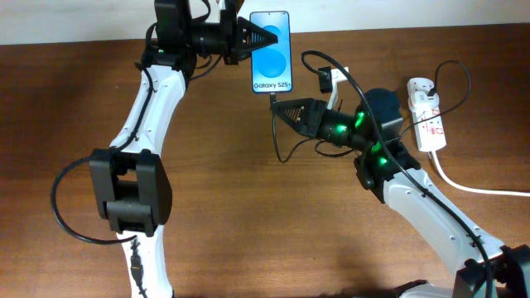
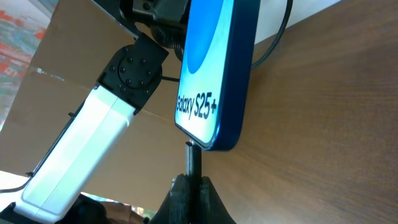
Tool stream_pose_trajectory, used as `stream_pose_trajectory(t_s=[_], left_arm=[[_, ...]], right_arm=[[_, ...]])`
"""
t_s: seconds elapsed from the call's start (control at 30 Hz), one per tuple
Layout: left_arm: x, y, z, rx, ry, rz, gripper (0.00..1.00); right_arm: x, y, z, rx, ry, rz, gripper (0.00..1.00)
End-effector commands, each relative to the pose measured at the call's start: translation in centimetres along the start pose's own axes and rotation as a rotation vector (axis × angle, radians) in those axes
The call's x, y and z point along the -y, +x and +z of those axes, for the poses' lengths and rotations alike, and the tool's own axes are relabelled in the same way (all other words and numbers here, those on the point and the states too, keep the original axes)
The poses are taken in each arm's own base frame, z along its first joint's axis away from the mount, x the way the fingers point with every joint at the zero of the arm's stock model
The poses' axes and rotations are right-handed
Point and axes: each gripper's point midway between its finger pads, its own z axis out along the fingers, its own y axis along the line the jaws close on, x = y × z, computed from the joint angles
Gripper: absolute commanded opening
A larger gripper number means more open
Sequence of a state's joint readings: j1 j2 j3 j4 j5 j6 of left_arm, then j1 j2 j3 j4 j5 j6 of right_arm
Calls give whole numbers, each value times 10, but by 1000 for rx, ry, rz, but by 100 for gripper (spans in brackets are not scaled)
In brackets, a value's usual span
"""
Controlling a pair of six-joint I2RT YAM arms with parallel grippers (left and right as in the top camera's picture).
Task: Plug charger to phone and switch on socket
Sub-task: 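Push the plug up into the phone port with the right gripper, then lower the connected phone onto the table with the left gripper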
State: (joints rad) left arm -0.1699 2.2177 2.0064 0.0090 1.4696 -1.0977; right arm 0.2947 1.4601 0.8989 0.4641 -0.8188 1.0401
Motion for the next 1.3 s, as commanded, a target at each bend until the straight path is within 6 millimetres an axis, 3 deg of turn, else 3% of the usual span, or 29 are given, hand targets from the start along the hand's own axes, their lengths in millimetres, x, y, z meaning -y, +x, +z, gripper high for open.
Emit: stream_pose_trajectory(t_s=[0.0,0.3,0.33,0.4,0.47,0.6,0.7,0.77,0.87,0.9,1.07,1.2,1.27], left_arm=[[36,24,13,-120,59,61,0],[36,24,13,-119,59,72,0],[36,24,13,-119,59,72,0],[35,22,12,-110,55,72,0],[35,21,12,-104,52,72,0],[34,21,12,-103,54,106,0],[24,23,7,-99,54,121,0],[8,26,7,-92,51,140,0],[-31,31,5,-50,16,97,0],[-54,33,2,-18,-14,60,0],[-124,48,-20,79,-133,22,0],[-197,63,-49,141,-489,-17,0],[-213,70,-63,131,-587,-11,0]], right_arm=[[5,-40,-8,176,54,-49,4],[0,-55,-15,210,49,-67,4],[-1,-53,-15,198,43,-67,9],[-3,-44,-13,153,24,-63,32],[-5,-40,-12,125,11,-62,38],[-4,-34,-12,95,8,-53,71],[16,-22,-12,52,79,-26,79],[35,-9,-13,2,146,-25,82],[56,8,-18,-58,226,-25,85],[63,15,-20,-82,253,-26,86],[76,28,-25,-126,308,-8,86],[84,33,-28,-141,342,6,86],[85,36,-29,-149,348,10,86]])
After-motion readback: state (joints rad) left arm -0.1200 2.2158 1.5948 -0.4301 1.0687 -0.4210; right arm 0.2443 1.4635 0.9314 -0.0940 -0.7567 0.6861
